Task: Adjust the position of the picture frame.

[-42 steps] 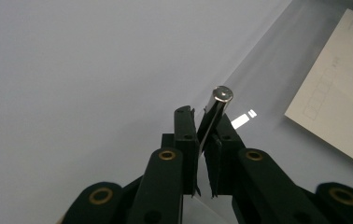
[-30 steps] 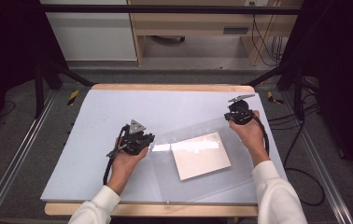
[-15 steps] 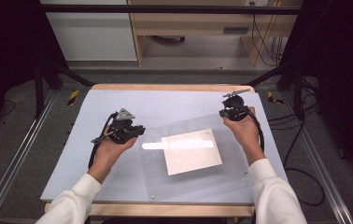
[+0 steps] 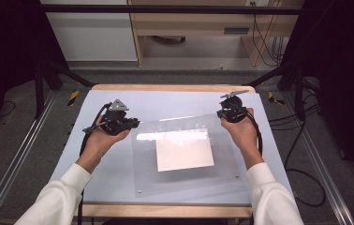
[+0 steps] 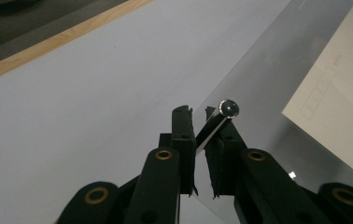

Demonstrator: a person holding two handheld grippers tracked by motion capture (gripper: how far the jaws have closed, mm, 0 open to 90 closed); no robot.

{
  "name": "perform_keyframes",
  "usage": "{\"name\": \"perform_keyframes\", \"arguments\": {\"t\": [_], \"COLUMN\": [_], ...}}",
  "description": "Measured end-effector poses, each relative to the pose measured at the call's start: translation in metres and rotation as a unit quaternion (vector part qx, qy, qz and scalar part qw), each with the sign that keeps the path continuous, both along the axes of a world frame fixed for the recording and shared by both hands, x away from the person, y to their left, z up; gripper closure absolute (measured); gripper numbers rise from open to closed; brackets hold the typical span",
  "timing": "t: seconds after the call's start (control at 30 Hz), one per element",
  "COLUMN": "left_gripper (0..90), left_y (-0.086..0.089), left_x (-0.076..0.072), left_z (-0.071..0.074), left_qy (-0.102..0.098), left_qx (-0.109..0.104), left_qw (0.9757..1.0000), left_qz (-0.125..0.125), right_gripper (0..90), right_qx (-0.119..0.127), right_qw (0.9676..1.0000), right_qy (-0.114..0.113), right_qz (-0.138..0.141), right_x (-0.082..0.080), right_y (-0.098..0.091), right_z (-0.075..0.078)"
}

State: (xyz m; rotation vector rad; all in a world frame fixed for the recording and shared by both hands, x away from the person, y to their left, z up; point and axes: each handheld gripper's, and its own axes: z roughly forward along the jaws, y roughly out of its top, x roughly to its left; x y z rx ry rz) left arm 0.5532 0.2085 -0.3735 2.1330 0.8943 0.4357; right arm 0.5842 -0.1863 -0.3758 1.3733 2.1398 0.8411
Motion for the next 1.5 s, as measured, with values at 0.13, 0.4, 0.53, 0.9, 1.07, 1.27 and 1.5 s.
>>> {"name": "perform_keyframes", "arguments": {"t": [0.13,0.4,0.53,0.9,1.07,1.27,1.5], "left_gripper": [81.6,81.9,81.9,81.6,81.5,81.8,82.4], "left_y": [0.007,0.015,0.015,0.018,0.018,0.015,0.011], "left_x": [0.001,0.008,0.021,0.036,0.036,0.039,0.038], "left_z": [0.001,0.001,-0.012,-0.043,-0.052,-0.057,-0.065], "left_qy": [0.001,0.007,0.017,0.033,0.038,0.039,0.036], "left_qx": [0.003,0.008,0.005,0.005,0.002,0.003,-0.002], "left_qw": [1.0,0.9999,0.9998,0.9993,0.9989,0.9985,0.9974], "left_qz": [0.001,0.011,0.011,0.016,0.025,0.037,0.063], "right_gripper": [85.6,85.6,85.6,85.5,85.4,85.4,85.3], "right_qx": [-0.004,-0.005,-0.012,-0.011,-0.007,-0.005,-0.004], "right_qw": [1.0,1.0,0.9999,0.9996,0.9996,0.9995,0.9997], "right_qy": [-0.004,-0.004,0.011,0.025,0.029,0.031,0.022], "right_qz": [0.002,-0.003,-0.005,0.001,0.002,0.004,0.005], "right_x": [-0.011,-0.023,-0.019,-0.011,-0.008,-0.007,-0.007], "right_y": [0.006,0.017,0.02,0.022,0.022,0.02,0.018], "right_z": [0.001,0.0,-0.012,-0.042,-0.053,-0.057,-0.062]}}
